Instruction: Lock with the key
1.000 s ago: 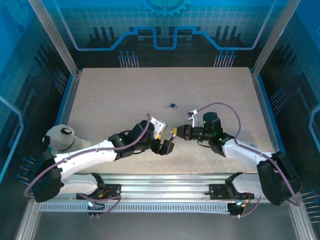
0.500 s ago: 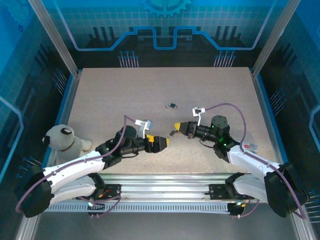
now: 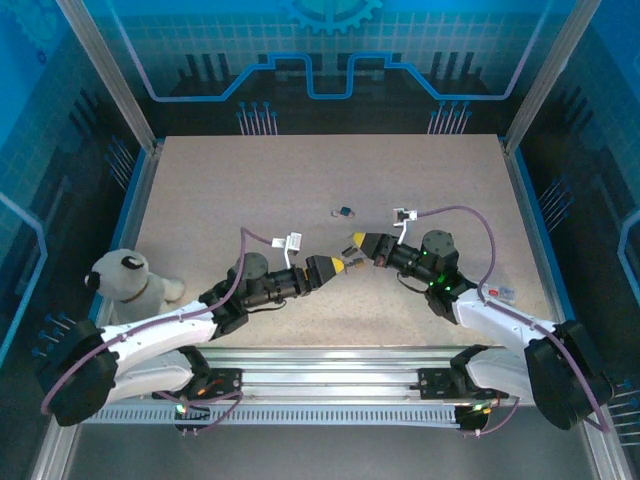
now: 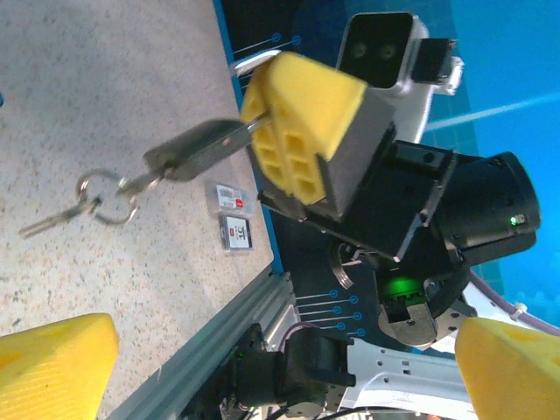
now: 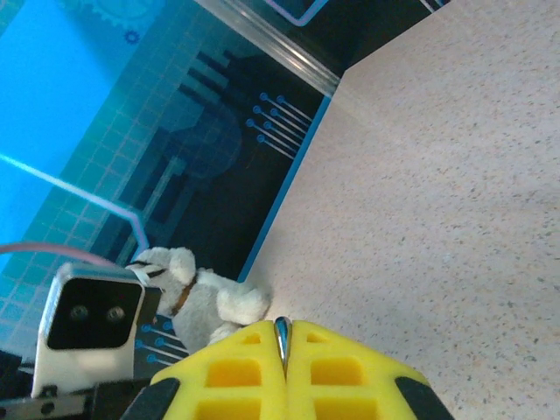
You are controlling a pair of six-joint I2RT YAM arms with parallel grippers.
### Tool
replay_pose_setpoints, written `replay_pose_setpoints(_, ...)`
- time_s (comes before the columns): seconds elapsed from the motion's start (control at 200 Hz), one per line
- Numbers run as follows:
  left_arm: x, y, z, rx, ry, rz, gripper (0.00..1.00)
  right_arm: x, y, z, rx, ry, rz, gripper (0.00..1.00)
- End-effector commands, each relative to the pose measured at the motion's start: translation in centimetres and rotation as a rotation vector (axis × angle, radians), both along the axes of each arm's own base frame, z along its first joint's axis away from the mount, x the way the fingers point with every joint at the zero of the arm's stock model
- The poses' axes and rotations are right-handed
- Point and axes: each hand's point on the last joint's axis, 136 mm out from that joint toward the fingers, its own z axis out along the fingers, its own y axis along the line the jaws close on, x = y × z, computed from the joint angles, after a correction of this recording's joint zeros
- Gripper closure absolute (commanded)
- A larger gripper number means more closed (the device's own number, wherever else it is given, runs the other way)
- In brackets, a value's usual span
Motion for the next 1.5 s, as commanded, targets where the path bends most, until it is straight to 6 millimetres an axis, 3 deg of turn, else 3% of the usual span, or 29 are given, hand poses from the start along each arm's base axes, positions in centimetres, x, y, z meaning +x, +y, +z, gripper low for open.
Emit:
replay_pose_setpoints(0.0,0.1,-0.1,0.9,-0.07,0.046,0.029,0.01,1.0,0.1,3.3,0.045,-0.1,-0.054,1.0)
replay_pose_setpoints(0.565,1.5,0.7,2.2,-0.182,0.1,0.182,0.01,-0.3,2.9,3.6,0.082,-0.143,-0.025,1.0)
replay_pose_setpoints(1.066,2.3,1.3,1.6,-0.191,0.116,0.248,0.01,-1.6,5.1,3.6,0.117,-0.15,0.014,1.0)
replay_pose_setpoints(1.491,2.8,2.1,1.6,-0.19,0.105,0.299,0.01,-2.8,5.2,2.9,0.117,-0.146,0.019,1.0)
